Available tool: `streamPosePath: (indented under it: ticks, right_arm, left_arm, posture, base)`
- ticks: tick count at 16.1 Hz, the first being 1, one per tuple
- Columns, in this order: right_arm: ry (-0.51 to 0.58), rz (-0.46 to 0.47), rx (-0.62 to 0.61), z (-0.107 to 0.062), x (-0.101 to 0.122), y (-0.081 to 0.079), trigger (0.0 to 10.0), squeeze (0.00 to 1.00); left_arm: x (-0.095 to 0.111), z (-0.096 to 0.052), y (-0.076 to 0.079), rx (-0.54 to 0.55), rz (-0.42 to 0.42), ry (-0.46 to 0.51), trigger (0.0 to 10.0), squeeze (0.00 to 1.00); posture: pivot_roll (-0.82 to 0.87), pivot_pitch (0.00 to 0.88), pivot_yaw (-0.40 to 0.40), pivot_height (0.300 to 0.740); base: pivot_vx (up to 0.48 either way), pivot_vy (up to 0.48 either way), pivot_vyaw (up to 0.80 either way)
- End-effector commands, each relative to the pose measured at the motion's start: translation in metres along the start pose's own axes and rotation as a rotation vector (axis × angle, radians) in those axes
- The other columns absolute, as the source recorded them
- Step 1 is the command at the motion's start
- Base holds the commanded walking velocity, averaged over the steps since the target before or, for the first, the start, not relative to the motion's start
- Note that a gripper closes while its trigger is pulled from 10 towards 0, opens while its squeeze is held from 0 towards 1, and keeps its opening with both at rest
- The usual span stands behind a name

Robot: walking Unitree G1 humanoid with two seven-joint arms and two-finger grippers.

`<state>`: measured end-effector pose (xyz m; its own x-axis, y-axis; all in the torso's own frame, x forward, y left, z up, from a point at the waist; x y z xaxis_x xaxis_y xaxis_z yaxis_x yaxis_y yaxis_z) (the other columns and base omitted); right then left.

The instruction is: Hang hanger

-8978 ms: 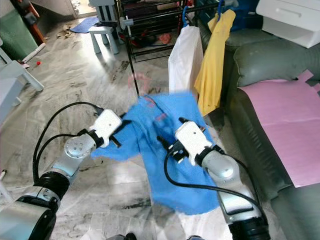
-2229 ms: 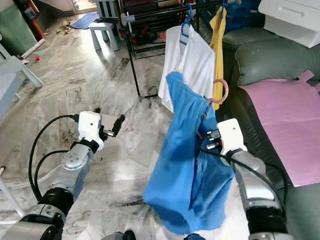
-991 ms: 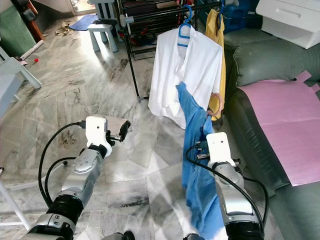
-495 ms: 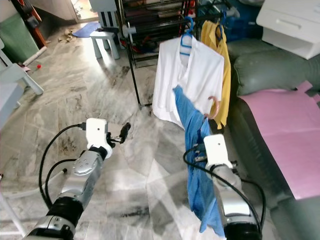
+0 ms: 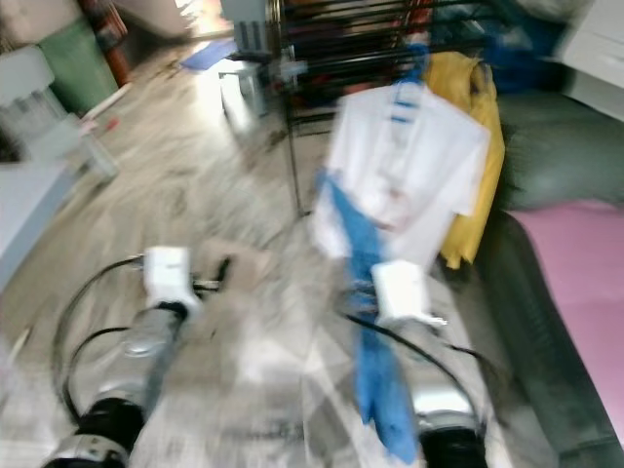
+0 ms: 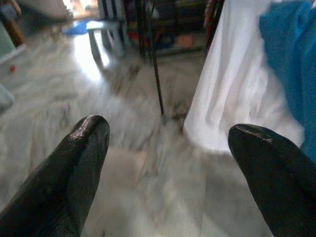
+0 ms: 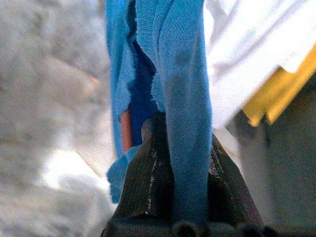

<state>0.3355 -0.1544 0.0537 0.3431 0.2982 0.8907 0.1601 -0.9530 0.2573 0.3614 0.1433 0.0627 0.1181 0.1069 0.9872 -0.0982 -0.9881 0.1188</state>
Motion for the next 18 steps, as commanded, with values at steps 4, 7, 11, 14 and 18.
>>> streamPosePath:
  ticks: [4,7,11,14,18]
  right_arm:
    - [0.007,0.018,-0.075,-0.002,-0.003,0.018,10.0,0.0]
    - [-0.003,0.019,-0.064,-0.004,-0.008,0.013,10.0,0.0]
    - [-0.008,0.019,-0.081,-0.003,-0.008,0.016,10.0,0.0]
    - [-0.02,0.026,-0.104,0.0,-0.009,0.021,10.0,0.0]
    - [-0.025,0.023,-0.103,0.002,-0.011,0.018,10.0,0.0]
  left_arm:
    - [0.008,0.008,0.016,-0.042,-0.015,0.019,10.0,0.0]
    - [0.004,0.01,0.022,-0.057,-0.028,0.002,10.0,0.0]
    - [0.005,0.014,0.027,-0.069,-0.024,-0.008,10.0,0.0]
    - [0.005,0.014,0.031,-0.083,-0.025,-0.008,10.0,0.0]
    - [0.002,0.009,0.03,-0.079,-0.016,0.001,10.0,0.0]
  posture:
    - [-0.19,0.0,0.099,0.74]
    - [-0.2,0.0,0.106,0.74]
    - [-0.2,0.0,0.111,0.74]
    - [-0.19,0.0,0.108,0.74]
    - [-0.15,0.0,0.088,0.74]
  base:
    - [0.343,0.336,0.0]
    - [0.321,0.355,0.0]
    - [0.218,0.355,0.0]
    - [0.0,0.0,0.0]
    - [0.0,0.0,0.0]
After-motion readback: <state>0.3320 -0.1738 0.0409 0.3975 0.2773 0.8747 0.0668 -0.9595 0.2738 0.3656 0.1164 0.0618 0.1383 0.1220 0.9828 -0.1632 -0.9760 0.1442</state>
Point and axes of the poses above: a point about 5 cm out from each wrist's last joint towards the gripper, its own z axis pointing out of the wrist towards the gripper, its own x axis along the axis of the wrist's last joint, y = z × x, the point moved 4 cm from there along z, pointing out of the wrist towards the gripper, and after that the axes turned 5 degrees about -z, right-handed, at the moved point
